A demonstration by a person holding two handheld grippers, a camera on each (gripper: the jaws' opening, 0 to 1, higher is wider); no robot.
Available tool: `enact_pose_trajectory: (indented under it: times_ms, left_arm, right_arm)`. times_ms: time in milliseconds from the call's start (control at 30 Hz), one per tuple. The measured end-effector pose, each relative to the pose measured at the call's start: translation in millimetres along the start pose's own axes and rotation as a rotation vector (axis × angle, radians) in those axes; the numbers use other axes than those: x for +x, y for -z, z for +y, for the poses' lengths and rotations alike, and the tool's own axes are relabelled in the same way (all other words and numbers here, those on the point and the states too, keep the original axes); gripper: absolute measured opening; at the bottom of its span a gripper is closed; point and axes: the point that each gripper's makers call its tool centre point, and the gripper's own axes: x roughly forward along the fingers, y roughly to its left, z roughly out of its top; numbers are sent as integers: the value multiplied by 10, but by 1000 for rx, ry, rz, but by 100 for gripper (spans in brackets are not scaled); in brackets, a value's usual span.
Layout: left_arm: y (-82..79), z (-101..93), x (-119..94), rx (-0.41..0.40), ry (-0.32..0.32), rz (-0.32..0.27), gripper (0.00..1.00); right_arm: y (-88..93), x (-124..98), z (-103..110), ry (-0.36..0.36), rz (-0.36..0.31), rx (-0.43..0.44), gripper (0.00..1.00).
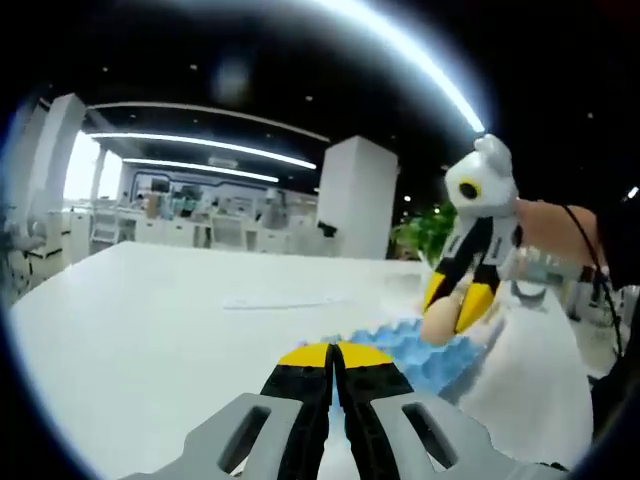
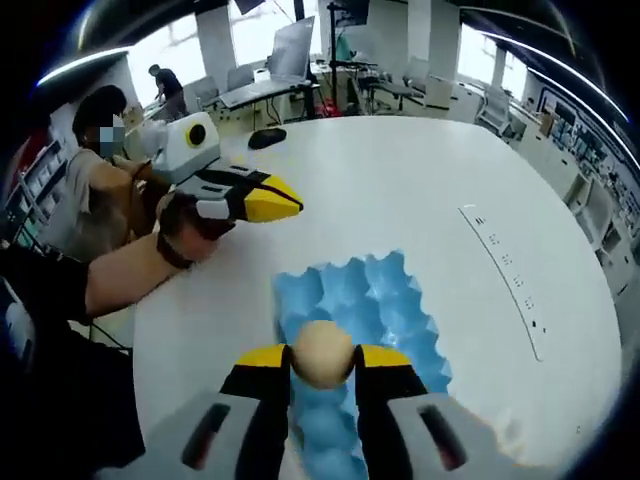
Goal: Pick up the eggs on the table and place them into the egg tray on the table
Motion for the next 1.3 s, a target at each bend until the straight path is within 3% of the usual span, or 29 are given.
enact_pose_trajectory:
  times_ms: [200, 533, 800, 1100, 1300]
  left_arm:
    - [-39, 119, -45, -36, -14, -18, 0]
    - [-49, 90, -30, -62, -3, -26, 0]
    - [-35, 120, -61, -51, 18, -13, 0]
    - [83, 82, -79, -25, 20, 78, 0]
    - [158, 35, -49, 21, 68, 129, 0]
  right_arm:
    - [-136, 218, 113, -28, 31, -35, 26]
    - [-299, 519, 186, -55, 92, -79, 26]
    - [-215, 692, 240, -45, 167, -116, 26]
    - [-123, 816, 268, -46, 236, -126, 26]
    - [-116, 851, 262, -44, 256, -127, 27]
